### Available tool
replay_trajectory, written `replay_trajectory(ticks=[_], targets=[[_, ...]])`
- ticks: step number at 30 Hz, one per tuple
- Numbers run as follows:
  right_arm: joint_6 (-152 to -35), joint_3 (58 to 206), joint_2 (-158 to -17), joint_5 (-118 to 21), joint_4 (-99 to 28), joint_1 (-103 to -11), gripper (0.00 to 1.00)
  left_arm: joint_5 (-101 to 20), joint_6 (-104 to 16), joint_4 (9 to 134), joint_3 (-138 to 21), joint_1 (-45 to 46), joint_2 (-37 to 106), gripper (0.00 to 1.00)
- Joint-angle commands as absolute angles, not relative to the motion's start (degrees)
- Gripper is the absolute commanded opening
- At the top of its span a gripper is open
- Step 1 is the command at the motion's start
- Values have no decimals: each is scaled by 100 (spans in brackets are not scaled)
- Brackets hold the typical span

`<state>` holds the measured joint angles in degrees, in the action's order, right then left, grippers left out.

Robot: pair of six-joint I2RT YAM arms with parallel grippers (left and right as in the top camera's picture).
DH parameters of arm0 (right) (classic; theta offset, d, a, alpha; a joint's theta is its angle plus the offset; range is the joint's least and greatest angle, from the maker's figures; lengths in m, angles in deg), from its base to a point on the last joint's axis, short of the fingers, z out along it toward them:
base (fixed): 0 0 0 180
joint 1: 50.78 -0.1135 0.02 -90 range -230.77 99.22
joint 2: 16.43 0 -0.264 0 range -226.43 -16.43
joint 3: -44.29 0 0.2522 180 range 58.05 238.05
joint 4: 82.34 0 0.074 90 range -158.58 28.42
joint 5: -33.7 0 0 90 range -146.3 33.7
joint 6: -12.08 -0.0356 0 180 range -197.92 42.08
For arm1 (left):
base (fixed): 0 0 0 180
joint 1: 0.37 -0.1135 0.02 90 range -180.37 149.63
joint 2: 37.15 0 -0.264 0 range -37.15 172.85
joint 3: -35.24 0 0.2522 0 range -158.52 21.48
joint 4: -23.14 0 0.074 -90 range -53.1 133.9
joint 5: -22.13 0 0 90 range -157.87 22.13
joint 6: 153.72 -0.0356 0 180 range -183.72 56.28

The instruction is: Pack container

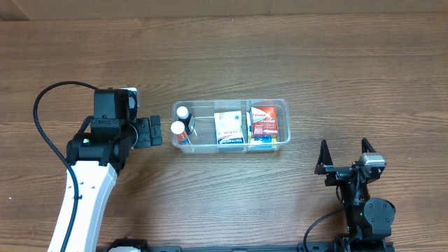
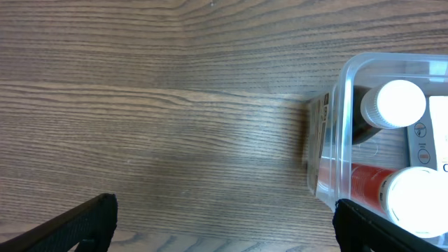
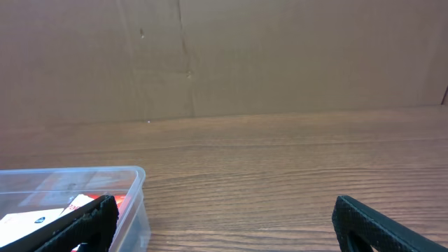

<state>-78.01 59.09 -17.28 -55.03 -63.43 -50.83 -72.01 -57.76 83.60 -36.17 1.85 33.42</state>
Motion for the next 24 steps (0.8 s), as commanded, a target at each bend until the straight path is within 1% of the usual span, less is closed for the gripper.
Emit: replay_trajectory(ticks=[1,14,17,19,21,24], targets=[[-7766,5850,-1660,-5514,-6385,-5109,100,-7273,-5842,8338,-3582,181,3368,100],[-7766,5850,-1660,-5511,-6385,-5109,100,-7284,-5844,8343,-3582,181,3366,100],[-7766,5850,-1660,-5511,-6385,-5109,100,-7098,-5842,8660,-3580,183,3287,100],[-7766,5850,-1660,-5514,-6385,-5109,100,-7094,-5840,9068,-3556,181,2951,100],[-7766,5850,-1660,-5514,-6385,-5109,100,-7098,-5840,9084,-3372,181,2446,100],[-7766,5850,-1660,-5514,-6385,-5109,100,-7103,-5840,8500,-2437,181,1268,100]])
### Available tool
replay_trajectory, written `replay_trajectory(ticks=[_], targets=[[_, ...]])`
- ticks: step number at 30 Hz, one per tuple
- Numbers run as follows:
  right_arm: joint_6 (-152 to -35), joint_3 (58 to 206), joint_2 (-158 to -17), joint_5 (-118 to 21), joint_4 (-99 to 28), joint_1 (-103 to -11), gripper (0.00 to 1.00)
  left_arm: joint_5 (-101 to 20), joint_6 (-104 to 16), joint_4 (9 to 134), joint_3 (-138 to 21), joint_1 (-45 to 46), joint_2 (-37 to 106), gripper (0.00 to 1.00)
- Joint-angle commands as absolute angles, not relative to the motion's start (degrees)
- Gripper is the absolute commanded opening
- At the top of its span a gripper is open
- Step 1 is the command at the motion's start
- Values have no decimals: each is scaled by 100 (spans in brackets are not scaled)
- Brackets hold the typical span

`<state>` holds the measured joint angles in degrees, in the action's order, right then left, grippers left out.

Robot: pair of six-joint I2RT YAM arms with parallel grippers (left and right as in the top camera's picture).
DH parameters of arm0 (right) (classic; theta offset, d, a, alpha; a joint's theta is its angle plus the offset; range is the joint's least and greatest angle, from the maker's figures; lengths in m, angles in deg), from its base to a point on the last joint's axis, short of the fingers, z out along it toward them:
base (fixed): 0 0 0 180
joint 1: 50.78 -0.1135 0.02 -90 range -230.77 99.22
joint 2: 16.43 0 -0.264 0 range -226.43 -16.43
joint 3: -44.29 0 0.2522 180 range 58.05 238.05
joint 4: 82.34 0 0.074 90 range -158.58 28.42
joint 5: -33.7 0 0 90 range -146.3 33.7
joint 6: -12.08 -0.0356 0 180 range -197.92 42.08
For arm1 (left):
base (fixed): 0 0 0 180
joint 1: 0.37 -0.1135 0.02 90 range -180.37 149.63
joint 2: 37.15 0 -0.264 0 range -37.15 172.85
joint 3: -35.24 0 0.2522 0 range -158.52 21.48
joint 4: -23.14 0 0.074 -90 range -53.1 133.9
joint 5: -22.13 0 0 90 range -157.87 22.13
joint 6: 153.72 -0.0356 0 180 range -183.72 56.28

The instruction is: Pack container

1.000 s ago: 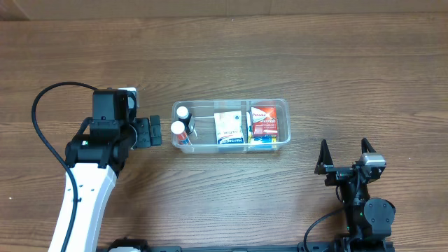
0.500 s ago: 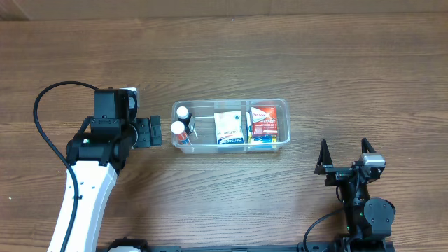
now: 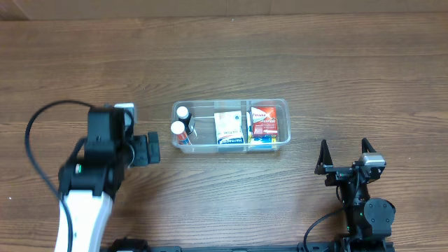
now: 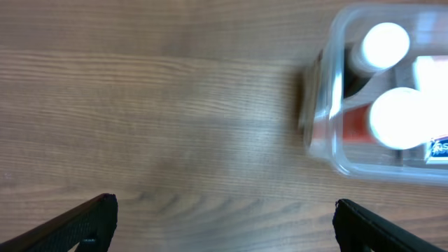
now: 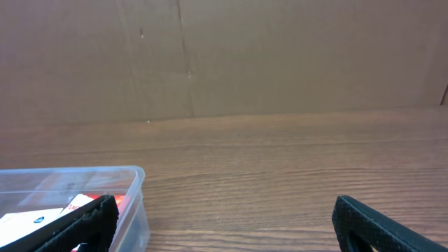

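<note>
A clear plastic container [image 3: 283, 105] sits mid-table. It holds two white-capped bottles [image 3: 180, 120] at its left end, a white packet [image 3: 229, 129] in the middle and a red box [image 3: 264, 120] at the right. My left gripper [image 3: 152, 148] hangs open just left of the container, with nothing between its fingers. In the left wrist view the container's corner [image 4: 334, 157] and the bottle caps [image 4: 394, 117] show at the upper right. My right gripper [image 3: 345, 155] rests open at the lower right, empty, and its wrist view shows the container's edge [image 5: 136, 203] at lower left.
Bare wood-grain table surrounds the container. A brown cardboard wall [image 5: 224, 56] stands behind the table's far edge. The left arm's black cable [image 3: 31, 133] loops over the table at the left.
My left arm has drawn back toward the table's front and left, away from the container; the box now sits higher in the left wrist view. The right arm has not moved.
</note>
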<state>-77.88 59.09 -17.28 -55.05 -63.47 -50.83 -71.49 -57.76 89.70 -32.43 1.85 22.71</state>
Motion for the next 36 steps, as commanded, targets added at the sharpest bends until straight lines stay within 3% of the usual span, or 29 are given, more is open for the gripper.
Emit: replay_trajectory(ticks=[1,10,12,16,21,36], targets=[[-7766,5850,-1660,-5514,-6385,-5109,100,-7103,-5840,8196,-2082,181,938,100],[-7766,5850,-1660,-5511,-6385,-5109,100,-7142,-6205,3145,1753,183,-1794,100],[-7766,5850,-1660,-5514,-6385,-5109,100,-7144,-6250,2736,2136,181,-2192,100],[-7766,5850,-1660,-5511,-6385,-5109,100,-7186,-6932,2946,2123,150,-2796,100],[-7766,5850,-1660,-5514,-6385,-5109,100,-6926,-6607,4122,2121,139,-3279,100],[-7766,5850,-1660,-5514,-6385,-5109,100,-6886,-6589,4122,2121,-270,-3613,100]])
